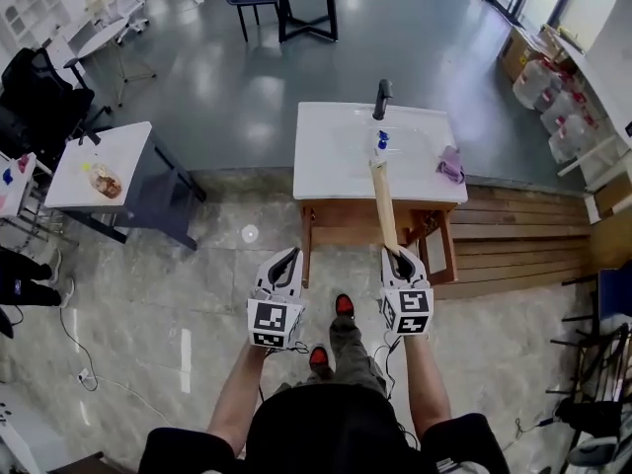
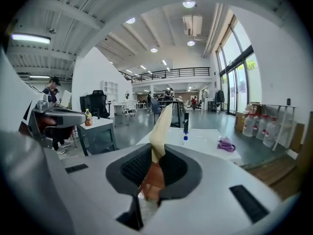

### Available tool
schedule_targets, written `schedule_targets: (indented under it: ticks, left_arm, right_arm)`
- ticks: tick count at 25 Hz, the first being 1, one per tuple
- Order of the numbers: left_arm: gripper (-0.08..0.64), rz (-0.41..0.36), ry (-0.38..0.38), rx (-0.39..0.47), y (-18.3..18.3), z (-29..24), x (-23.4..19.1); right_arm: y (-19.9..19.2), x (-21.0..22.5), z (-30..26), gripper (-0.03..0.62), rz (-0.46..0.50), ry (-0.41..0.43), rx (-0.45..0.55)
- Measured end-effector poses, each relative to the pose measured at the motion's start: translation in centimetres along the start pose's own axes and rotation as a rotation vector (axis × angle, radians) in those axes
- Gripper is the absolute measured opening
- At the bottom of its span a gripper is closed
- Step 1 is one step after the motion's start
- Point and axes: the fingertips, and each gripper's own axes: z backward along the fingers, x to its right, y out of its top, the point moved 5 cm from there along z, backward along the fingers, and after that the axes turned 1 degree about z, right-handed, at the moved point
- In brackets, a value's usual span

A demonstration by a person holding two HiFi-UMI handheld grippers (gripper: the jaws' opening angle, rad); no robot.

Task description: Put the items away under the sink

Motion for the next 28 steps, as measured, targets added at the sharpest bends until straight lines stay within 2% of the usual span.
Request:
schedule_targets:
  ticks: [8,12,18,28]
  left_arm:
    - [0.006,-0.006,-0.171,-0.014,-0.6,-4.2,5.3]
    - [0.006,-0.003,-0.238,-0.034,-1.9,-7.5,8.3]
    - [0.006,0.015,-0.263,-0.097,-6.6,-12.9,11.3]
    - [0.006,0.028,-0.278,-0.211,-16.4,-20.0,15.0]
  right_arm:
    - [-3.1,4.5,4.2,0.066,-0.04,-0.144,-0.044]
    - [-6.1,7.4,4.8,0.066,-0.065,-0.191,-0.077]
    - [-12.4,10.5,2.8,0.066,-0.13,-0.187,-0.135]
    - [-23.0,14.7,-3.4,0.066,-0.159,-0.117,-0.204]
